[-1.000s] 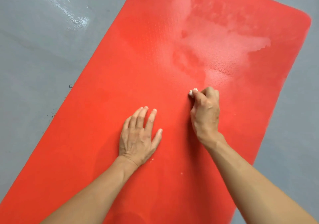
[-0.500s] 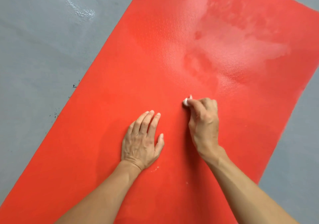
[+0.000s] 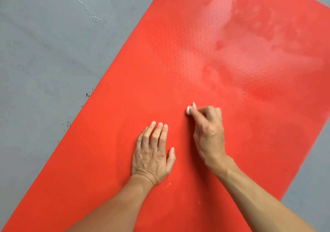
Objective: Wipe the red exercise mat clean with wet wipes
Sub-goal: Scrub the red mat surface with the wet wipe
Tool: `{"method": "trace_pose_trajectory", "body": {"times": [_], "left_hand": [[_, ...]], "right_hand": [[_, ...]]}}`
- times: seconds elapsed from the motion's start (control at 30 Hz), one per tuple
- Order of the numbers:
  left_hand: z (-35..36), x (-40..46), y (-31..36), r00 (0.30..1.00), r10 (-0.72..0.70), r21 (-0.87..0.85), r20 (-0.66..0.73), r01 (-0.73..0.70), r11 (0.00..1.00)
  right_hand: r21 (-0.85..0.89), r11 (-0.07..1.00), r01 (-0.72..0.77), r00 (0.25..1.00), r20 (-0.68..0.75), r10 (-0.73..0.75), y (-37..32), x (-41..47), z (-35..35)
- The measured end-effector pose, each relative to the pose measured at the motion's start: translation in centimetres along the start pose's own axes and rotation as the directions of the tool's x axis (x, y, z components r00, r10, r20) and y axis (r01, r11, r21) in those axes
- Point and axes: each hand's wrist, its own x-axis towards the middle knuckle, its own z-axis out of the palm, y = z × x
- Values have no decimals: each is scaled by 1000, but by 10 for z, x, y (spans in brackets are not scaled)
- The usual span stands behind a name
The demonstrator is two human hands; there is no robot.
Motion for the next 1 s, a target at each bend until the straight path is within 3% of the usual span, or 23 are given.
{"method": "trace_pose_trajectory", "body": {"times": [0.1,0.17,0.23,0.3,0.37,0.43,0.47,0.53,0.6,0.67,0.73,0.83,0.9,1.0], "left_hand": [[1,-1,-1,1000,5,10,7,-6,1000],[1,0,-2,1000,9,13,3,-9,1000],[0,2,-1,1000,14,14,2,-14,1000],[0,2,-2,1000,22,20,5,-22,1000],[-1,1,-2,1000,27,27,9,-28,999],[-1,2,-2,1000,23,31,13,-24,999],[-1,2,-2,1000,19,31,21,-20,999],[0,1,-2,999,6,35,36,-7,999],[0,1,-2,999,-2,42,42,0,999],[0,1,-1,999,-1,38,35,0,999],[0,1,-1,999,-5,38,38,4,999],[-1,2,-1,999,-15,39,47,13,999],[-2,2,0,999,-17,33,51,15,999],[-2,1,0,999,-11,22,51,10,1000]], "right_hand": [[112,960,256,929,246,-276,-5,-26,-7],[113,921,372,870,303,-389,10,-9,-13],[30,949,315,928,201,-314,28,19,-13],[-45,992,121,992,34,-120,38,47,-11],[-45,999,-12,999,-35,10,30,48,-2],[1,999,34,999,36,-34,15,29,5],[53,991,123,984,119,-128,8,15,5],[155,933,323,884,302,-356,3,-8,-2],[197,879,435,793,378,-478,16,4,-10],[110,913,393,865,294,-407,34,30,-12],[-3,975,223,966,137,-221,47,55,-14],[-32,998,57,998,40,-56,37,54,-9],[31,996,83,995,57,-84,21,32,-4],[137,963,231,944,209,-256,6,-6,-4]]}}
